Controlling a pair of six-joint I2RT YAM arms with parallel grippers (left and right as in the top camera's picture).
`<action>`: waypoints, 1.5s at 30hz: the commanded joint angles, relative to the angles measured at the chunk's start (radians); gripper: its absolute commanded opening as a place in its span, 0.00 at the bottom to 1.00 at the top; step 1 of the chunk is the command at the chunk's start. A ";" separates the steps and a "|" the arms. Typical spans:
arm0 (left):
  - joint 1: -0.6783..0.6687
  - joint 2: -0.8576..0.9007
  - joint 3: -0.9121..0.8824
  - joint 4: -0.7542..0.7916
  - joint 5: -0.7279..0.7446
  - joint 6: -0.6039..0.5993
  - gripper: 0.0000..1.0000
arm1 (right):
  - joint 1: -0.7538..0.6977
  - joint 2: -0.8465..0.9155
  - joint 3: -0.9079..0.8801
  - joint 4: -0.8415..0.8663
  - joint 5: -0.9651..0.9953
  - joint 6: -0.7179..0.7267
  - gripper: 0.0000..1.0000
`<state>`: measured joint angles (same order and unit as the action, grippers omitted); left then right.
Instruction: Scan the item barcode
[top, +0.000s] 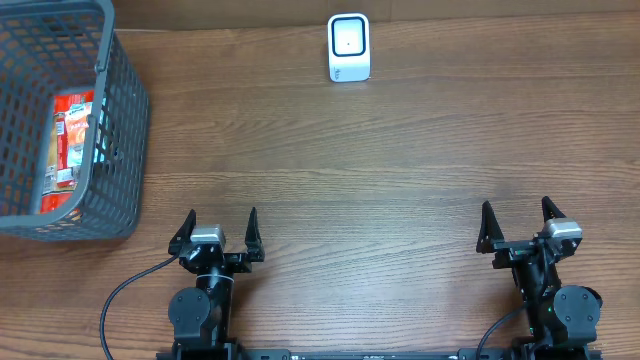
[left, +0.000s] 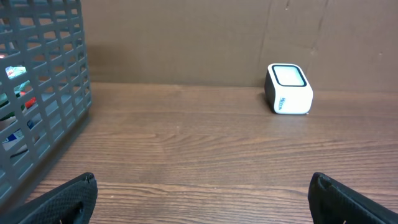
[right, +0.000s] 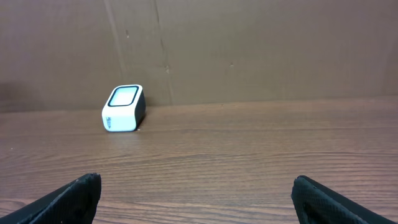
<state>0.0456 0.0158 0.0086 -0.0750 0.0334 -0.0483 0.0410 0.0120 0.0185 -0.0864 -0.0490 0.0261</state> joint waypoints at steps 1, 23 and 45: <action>-0.007 -0.011 -0.004 0.000 0.012 0.019 1.00 | 0.004 -0.009 -0.011 0.006 -0.005 -0.001 1.00; -0.007 0.005 0.220 -0.362 0.164 -0.062 1.00 | 0.004 -0.009 -0.011 0.006 -0.005 -0.001 1.00; -0.007 1.133 1.572 -1.353 0.409 0.086 1.00 | 0.004 -0.009 -0.011 0.006 -0.005 -0.001 1.00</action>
<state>0.0456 0.9836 1.3796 -1.3418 0.4202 -0.0174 0.0410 0.0109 0.0185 -0.0837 -0.0490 0.0265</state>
